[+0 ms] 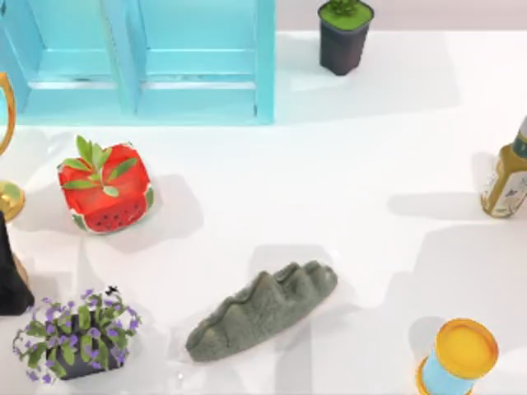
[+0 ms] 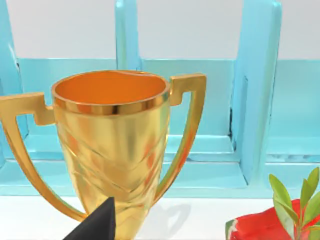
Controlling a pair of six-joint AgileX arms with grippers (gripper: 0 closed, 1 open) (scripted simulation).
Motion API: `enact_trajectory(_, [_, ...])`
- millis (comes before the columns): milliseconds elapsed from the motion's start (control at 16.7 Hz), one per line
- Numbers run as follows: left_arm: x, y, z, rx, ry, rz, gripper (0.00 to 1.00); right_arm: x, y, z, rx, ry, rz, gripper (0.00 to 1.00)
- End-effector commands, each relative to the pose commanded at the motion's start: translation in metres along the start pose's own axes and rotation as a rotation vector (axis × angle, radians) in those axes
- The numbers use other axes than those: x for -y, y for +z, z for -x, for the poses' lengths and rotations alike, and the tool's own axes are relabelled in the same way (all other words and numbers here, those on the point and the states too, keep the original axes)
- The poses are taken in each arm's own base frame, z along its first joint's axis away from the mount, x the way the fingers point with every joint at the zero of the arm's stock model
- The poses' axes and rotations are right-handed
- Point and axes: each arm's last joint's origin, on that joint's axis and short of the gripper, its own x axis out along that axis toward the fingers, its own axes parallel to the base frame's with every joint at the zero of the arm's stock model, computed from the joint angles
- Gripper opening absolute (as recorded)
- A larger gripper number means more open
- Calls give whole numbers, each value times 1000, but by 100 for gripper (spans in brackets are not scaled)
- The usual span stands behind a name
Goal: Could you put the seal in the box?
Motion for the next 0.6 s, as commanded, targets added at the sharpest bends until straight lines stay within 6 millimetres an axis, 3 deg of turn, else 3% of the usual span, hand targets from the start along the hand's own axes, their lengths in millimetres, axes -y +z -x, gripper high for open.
enact_trajectory(180, [0,0,0,0,0,0,100,0,0,-9,2,-1,0,0])
enact_trajectory(600, [0,0,0,0,0,0,100,1,-4,-62,4,0,-1,0])
